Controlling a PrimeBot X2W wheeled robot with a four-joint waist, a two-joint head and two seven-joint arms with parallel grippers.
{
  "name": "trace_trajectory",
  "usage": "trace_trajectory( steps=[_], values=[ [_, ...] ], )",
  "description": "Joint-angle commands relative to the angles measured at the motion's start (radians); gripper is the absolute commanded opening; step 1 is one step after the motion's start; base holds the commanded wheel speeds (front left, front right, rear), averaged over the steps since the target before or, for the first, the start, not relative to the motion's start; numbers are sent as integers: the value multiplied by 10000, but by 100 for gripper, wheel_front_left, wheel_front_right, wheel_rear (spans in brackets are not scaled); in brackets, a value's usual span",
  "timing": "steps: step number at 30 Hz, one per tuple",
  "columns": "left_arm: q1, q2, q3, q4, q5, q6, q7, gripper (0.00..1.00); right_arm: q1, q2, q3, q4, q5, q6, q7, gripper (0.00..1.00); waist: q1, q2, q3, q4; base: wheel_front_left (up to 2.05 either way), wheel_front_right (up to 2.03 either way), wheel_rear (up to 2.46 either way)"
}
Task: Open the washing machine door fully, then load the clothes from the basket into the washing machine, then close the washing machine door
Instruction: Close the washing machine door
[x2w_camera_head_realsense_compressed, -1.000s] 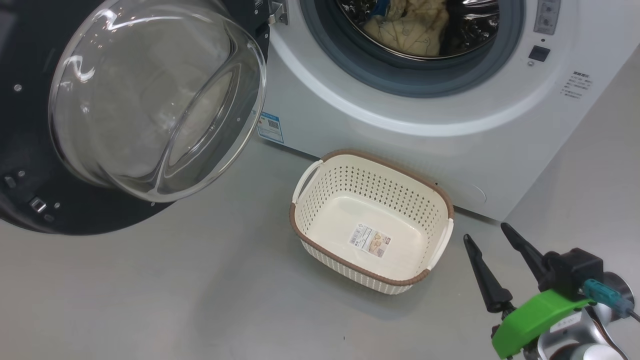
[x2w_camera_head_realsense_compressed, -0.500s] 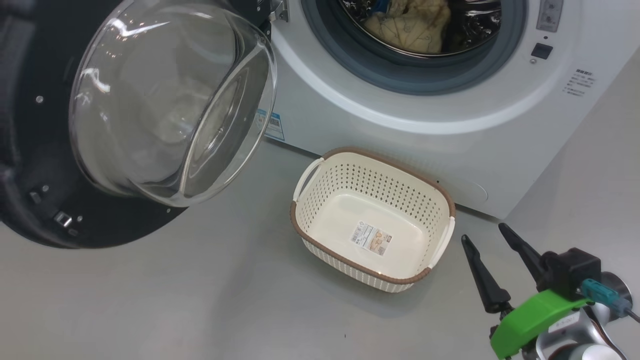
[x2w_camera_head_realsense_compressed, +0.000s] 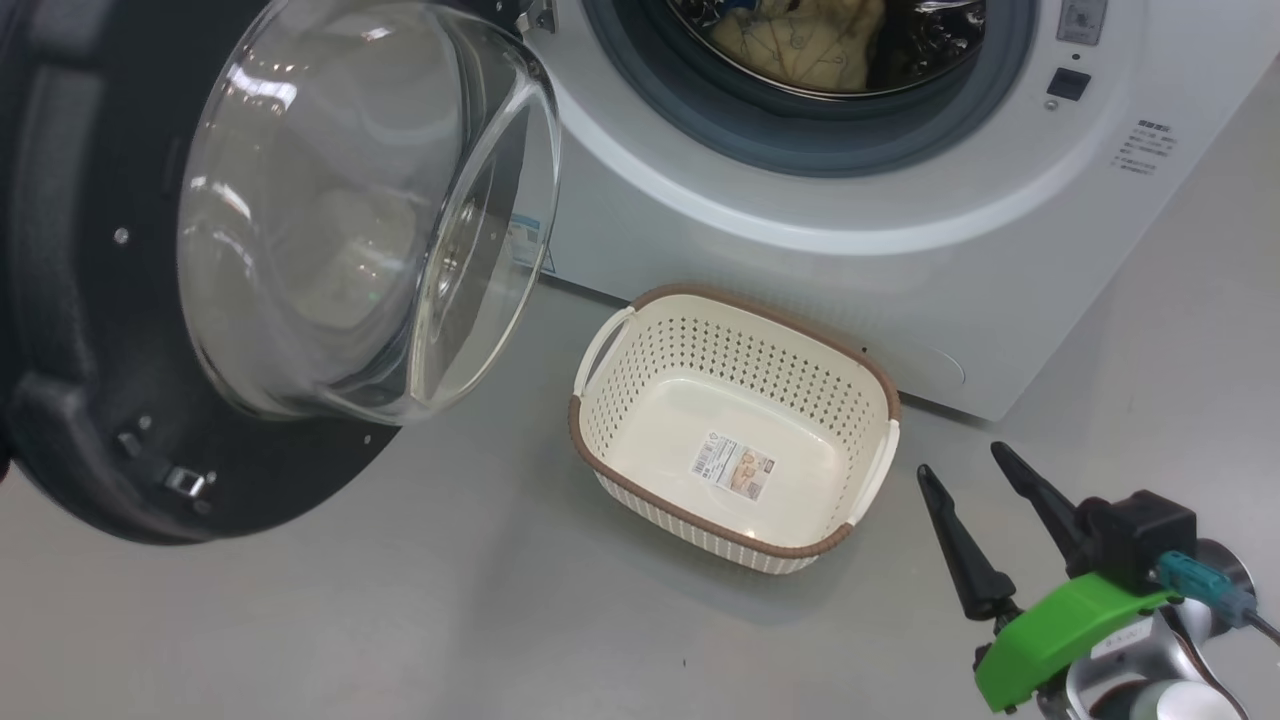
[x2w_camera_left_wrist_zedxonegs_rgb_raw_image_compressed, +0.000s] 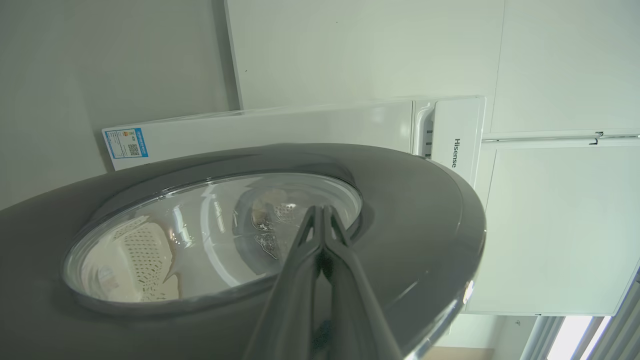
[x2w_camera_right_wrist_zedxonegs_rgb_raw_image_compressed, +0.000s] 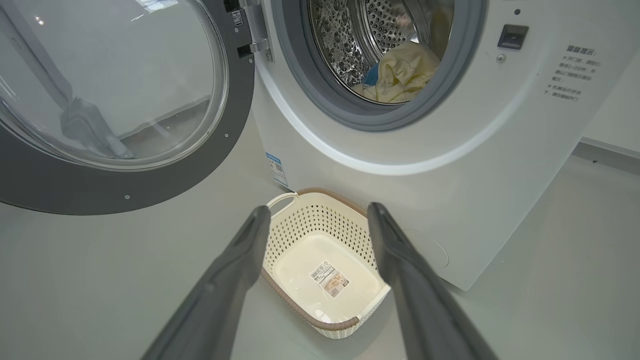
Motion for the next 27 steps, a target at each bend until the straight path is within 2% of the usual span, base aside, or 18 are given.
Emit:
trace_trajectory(
  steps=[1,14,27],
  values=[
    [-197,-18,-79,-612,-370,-124,322,0,-475,-144,178,-272,102,2,-90,100,0,0,10,-19,0,0,0],
    [749,-600,-520,-2842,-870,65,1614,0,-552,-144,186,-214,220,2,-81,100,0,0,14,-62,0,0,0],
    [1312,-1408,-944,-4451,-1115,56,1974,0,-694,-144,236,-134,349,2,-146,100,0,0,98,-439,0,0,0]
  ],
)
